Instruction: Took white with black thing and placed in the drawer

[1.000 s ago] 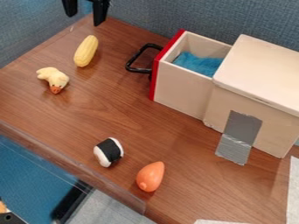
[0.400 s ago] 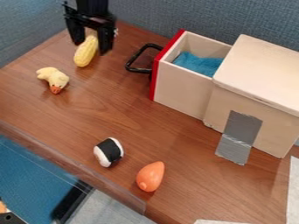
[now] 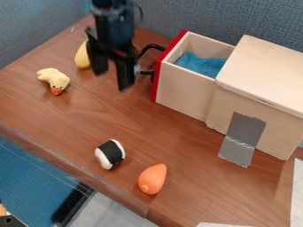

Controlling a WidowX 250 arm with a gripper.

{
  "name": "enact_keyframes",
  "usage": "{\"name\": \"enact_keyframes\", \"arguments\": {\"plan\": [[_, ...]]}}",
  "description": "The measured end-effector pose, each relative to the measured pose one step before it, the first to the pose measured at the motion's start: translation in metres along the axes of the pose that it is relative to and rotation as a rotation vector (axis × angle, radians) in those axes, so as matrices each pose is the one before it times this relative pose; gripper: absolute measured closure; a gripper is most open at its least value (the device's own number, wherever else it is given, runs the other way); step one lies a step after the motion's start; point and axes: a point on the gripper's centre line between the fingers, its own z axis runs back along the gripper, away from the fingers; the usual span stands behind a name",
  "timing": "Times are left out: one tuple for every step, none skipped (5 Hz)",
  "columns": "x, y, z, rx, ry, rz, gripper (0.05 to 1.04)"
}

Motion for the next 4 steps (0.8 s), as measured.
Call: {"name": "enact_keyframes", "arguments": {"plan": [[-0.01836,-0.03966,-0.01379,-0.0104,0.0339,-0.0858,0.082],[-0.02087,-0.01081,-0.01468,0.0158,0.0581,-0.0187,0.082],[-0.01766,-0.00963,-0.01282,0.0150,0.0512,-0.0124,0.082],[-0.01072,0.00070,-0.00848,0.0433,0.0278,-0.0063,0.082]]}}
